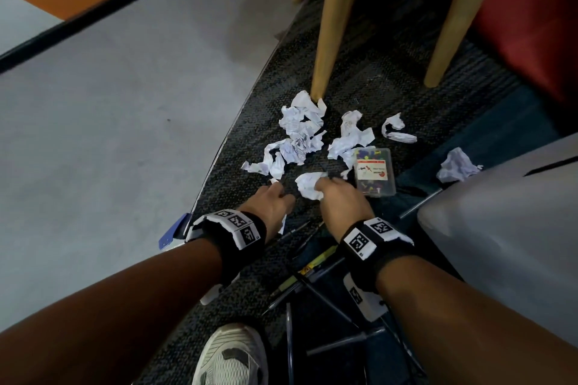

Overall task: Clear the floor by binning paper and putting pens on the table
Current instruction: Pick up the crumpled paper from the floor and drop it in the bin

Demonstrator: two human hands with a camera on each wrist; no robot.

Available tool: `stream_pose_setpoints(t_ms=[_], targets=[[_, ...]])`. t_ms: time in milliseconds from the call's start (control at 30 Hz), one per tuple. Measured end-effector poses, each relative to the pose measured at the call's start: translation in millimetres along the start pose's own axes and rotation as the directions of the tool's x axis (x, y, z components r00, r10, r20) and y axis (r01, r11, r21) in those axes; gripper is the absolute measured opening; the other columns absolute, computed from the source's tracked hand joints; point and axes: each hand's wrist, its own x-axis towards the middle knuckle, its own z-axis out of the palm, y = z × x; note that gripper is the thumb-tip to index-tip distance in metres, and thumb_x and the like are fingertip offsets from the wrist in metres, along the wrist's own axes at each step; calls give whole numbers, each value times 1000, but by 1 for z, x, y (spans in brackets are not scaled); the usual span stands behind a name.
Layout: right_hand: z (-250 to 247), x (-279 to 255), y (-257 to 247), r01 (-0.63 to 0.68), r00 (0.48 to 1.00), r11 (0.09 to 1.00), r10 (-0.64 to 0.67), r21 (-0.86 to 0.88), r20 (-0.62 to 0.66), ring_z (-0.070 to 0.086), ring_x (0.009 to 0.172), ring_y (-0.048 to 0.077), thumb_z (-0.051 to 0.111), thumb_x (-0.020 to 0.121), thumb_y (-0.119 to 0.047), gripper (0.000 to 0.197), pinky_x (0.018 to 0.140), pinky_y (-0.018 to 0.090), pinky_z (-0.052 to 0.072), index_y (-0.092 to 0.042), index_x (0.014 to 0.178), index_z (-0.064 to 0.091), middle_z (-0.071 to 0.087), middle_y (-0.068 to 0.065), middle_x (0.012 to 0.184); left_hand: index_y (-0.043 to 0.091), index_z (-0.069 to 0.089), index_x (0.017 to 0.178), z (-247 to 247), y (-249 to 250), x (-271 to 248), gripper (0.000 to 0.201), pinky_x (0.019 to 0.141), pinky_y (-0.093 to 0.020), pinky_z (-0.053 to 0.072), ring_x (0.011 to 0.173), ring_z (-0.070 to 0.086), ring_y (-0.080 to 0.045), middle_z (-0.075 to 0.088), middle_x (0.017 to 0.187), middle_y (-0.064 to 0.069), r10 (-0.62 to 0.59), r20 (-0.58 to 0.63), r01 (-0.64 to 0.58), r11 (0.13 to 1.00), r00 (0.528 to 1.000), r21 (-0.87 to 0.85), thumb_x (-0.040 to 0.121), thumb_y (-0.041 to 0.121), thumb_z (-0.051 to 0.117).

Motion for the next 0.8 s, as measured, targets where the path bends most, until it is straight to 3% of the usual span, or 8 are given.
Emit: stream_pose_setpoints(t_ms=[133, 233, 333, 433, 533, 633, 700, 800], targets=[[-3, -13, 1, -26, 999, 999, 27, 32, -25, 62, 100, 36, 49, 89, -2, 24, 80, 41, 51, -7, 108, 64, 63, 16, 109, 18, 50, 114, -7, 8, -2, 25, 89, -36, 42, 111, 47, -29, 45, 119, -6, -9, -33, 7, 999, 999, -45, 89, 19, 57], [-9, -31, 5, -23, 988, 994, 39, 107, -151, 61, 90, 34, 57, 87, -13, 17, 68, 36, 46, -15, 104, 55, 62, 10, 101, 21, 52, 113, -16, 18, -7, 28, 83, -29, 41, 103, 55, -26, 51, 115, -3, 1, -127, -14, 995, 992, -101, 89, 33, 60], [-17, -53, 7, 13, 959, 958, 69, 287, -276, 59, 82, 32, 59, 83, -11, 49, 64, 35, 43, -25, 126, 41, 61, 8, 93, 23, 56, 108, -29, 32, -12, 29, 75, -25, 37, 95, 56, -20, 56, 109, 1, -2, -194, -31, 986, 981, -166, 88, 42, 61], [-33, -77, 9, 51, 917, 906, 125, 420, -380, 57, 81, 25, 61, 82, -8, 70, 74, 35, 49, -27, 145, 36, 60, 7, 95, 22, 61, 101, -45, 50, -21, 31, 72, -22, 34, 90, 54, -15, 58, 99, 5, -7, -284, -67, 966, 959, -250, 83, 46, 66], [-59, -105, 16, 95, 849, 894, 158, 438, -505, 48, 77, 11, 62, 83, -9, 61, 80, 27, 47, -25, 140, 48, 52, -7, 89, 23, 64, 95, -67, 69, -36, 29, 71, -20, 37, 86, 51, -8, 57, 91, 12, -45, -343, -101, 913, 938, -395, 77, 45, 72], [-90, -140, 23, 114, 768, 874, 224, 472, -600, 51, 75, 7, 63, 84, -13, 55, 73, 18, 46, -28, 136, 53, 54, -8, 85, 22, 65, 89, -87, 87, -52, 28, 57, -12, 33, 67, 45, -1, 52, 73, 17, -71, -401, -143, 867, 913, -478, 72, 41, 76], [-111, -168, 26, 212, 690, 842, 230, 495, -687, 55, 77, 8, 65, 84, -9, 50, 73, 18, 48, -27, 130, 59, 56, -9, 84, 23, 66, 87, -97, 99, -62, 24, 51, -14, 29, 59, 41, -1, 45, 64, 18, -82, -417, -153, 853, 905, -499, 72, 38, 77], [-142, -210, 26, 306, 557, 879, 147, 366, -817, 57, 77, 12, 67, 85, -3, 44, 73, 24, 50, -18, 127, 62, 57, -8, 84, 28, 66, 84, -112, 115, -76, 21, 51, -18, 32, 59, 44, -6, 49, 66, 14, -76, -464, -204, 827, 883, -524, 70, 37, 78]])
